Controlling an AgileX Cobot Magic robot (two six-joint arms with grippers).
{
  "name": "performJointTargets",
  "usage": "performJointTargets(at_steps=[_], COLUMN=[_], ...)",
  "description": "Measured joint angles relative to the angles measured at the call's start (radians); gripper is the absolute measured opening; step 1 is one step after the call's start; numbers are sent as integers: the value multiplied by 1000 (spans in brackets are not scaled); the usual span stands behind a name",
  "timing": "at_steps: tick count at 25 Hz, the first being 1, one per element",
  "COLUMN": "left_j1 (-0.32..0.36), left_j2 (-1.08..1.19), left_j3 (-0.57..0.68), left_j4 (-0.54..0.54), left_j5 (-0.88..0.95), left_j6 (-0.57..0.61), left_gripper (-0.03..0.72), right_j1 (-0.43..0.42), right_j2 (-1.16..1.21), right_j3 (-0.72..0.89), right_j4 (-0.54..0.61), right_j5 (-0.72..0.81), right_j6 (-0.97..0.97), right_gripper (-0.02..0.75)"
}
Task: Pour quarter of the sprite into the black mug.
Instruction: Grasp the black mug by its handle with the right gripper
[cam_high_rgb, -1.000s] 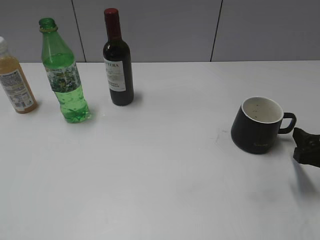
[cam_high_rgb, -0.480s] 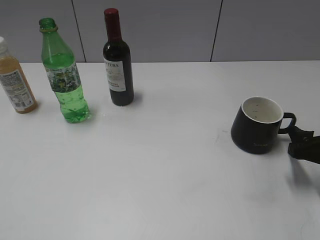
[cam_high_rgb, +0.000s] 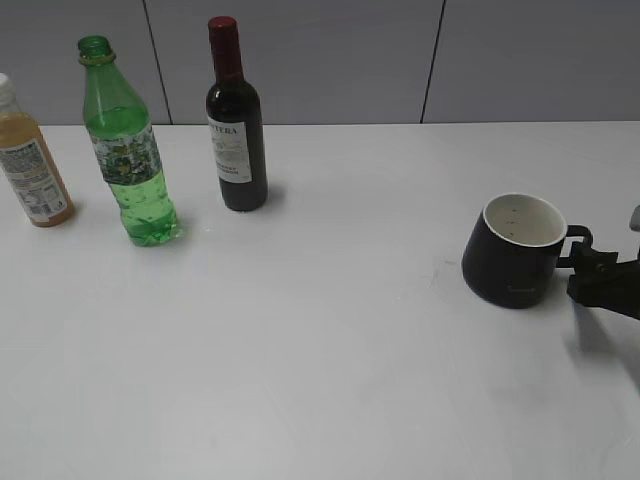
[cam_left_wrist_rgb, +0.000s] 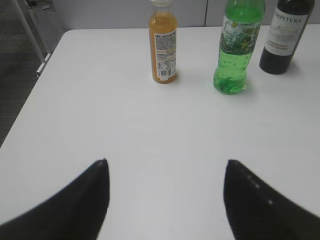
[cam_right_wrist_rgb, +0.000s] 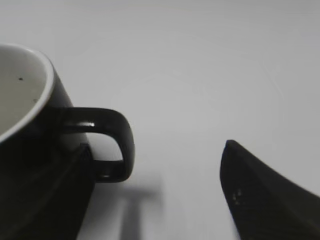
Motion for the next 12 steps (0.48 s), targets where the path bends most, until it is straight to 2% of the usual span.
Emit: performJointTargets(at_steps=[12], left_j1=[0], left_j2=[0], left_j3=[0], left_j4=[0], left_j5=[0], left_j6=[0], left_gripper=[543], right_j1=[0], right_j2=[48], right_j3=[-37], right_j4=[7], right_j5=[-1], right_j6=[1], right_gripper=[594])
